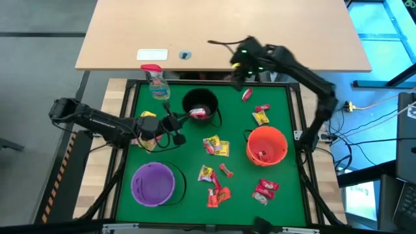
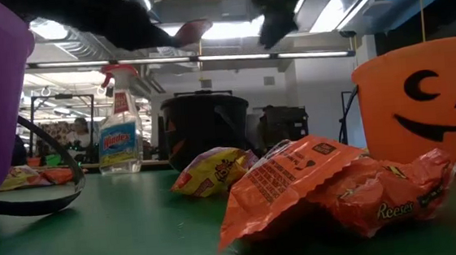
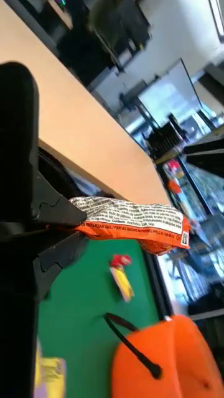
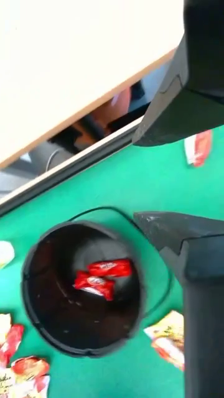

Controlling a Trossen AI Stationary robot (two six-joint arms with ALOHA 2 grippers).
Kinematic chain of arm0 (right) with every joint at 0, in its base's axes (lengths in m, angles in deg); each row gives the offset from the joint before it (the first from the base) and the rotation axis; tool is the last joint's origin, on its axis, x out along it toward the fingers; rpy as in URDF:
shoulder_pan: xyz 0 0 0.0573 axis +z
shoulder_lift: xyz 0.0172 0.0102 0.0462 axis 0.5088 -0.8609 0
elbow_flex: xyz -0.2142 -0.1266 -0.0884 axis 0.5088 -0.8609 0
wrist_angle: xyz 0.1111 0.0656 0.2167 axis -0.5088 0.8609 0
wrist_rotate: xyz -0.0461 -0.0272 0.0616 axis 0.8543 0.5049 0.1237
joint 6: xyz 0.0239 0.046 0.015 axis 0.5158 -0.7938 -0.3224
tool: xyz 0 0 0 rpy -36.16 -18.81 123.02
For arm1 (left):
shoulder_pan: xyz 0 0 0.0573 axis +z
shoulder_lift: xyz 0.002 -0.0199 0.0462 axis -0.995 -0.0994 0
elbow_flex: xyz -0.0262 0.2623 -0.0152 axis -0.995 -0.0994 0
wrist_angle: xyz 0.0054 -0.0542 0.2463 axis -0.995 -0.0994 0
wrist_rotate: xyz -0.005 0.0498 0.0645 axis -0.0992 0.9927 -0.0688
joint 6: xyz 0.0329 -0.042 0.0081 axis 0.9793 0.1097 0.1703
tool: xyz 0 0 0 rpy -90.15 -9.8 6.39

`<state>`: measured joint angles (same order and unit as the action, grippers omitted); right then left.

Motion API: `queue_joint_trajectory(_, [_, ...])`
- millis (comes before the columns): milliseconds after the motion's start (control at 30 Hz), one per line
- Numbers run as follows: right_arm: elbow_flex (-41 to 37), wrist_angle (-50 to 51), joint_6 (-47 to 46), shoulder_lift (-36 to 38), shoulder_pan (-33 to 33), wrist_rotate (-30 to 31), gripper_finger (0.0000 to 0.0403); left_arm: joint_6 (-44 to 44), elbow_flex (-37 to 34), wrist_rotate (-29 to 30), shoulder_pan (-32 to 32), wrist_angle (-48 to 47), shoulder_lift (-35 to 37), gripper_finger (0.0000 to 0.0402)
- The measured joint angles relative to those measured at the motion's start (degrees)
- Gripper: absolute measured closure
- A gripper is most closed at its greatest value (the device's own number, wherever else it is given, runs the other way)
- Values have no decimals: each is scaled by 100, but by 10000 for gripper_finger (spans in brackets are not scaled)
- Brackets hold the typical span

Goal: Sort candy
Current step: Remove the orange candy from the black bucket

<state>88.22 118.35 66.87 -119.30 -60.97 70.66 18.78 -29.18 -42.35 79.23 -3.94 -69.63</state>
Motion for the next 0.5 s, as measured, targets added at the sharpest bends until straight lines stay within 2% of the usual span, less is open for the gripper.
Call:
queue_joint_trajectory(100, [-397, 70, -195, 708, 80, 81, 236, 48, 250, -551, 217, -6, -241, 401])
queue_joint_trajectory(200, [-1068, -277, -356, 1468, 267, 157, 236, 179, 549, -969, 399, -111, -590, 401])
queue_joint_trajectory(367, [-2787, -1634, -366, 2556, 947, 87, 236, 72, 976, -1880, 632, -190, -1107, 401])
queue_joint_trajectory(500, [-4314, -2889, -239, 3229, 1708, 245, 236, -406, 1283, -2783, 777, -410, -1256, 401])
